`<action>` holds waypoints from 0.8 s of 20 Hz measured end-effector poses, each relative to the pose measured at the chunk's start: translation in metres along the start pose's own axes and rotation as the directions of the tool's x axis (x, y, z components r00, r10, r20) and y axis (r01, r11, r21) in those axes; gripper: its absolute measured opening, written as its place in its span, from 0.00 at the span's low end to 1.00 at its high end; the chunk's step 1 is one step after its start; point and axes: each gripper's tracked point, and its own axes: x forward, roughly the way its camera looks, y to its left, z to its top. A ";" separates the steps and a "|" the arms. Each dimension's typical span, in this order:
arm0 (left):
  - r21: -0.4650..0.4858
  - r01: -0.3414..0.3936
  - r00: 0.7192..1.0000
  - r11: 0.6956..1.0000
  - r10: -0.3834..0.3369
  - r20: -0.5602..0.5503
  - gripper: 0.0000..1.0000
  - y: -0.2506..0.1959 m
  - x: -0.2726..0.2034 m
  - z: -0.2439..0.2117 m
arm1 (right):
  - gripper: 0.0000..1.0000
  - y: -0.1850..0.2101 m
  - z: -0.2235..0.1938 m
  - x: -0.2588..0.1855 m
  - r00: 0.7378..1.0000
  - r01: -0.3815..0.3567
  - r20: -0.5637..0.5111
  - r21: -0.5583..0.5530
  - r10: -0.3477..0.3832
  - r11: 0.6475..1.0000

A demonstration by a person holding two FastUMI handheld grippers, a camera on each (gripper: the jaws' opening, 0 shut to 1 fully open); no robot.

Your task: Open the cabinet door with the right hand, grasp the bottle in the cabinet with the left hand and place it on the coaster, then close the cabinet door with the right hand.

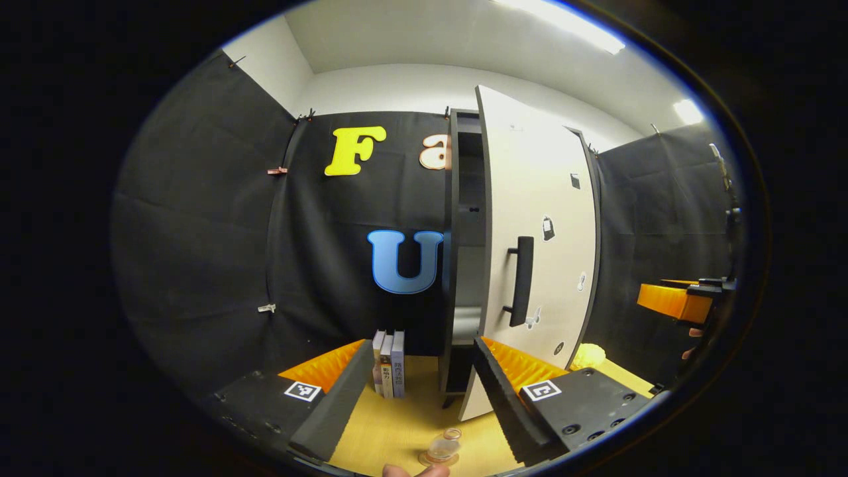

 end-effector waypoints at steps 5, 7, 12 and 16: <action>0.014 0.000 1.000 1.000 0.000 0.013 0.92 0.000 -0.002 0.007 | 0.98 -0.007 0.008 -0.004 1.000 0.007 0.020 -0.010 -0.007 1.000; 0.018 0.002 1.000 1.000 -0.003 0.017 0.94 -0.003 -0.002 0.007 | 0.98 -0.010 0.009 -0.005 0.999 0.022 0.024 -0.015 -0.022 1.000; 0.029 0.022 0.999 0.999 -0.023 0.027 0.94 -0.012 -0.003 0.010 | 0.98 -0.011 0.004 -0.009 0.999 0.036 0.015 -0.045 -0.035 0.998; 0.036 0.027 0.999 0.999 -0.028 0.021 0.94 -0.014 -0.002 0.008 | 0.98 -0.012 0.002 -0.008 0.999 0.036 0.010 -0.043 -0.036 0.998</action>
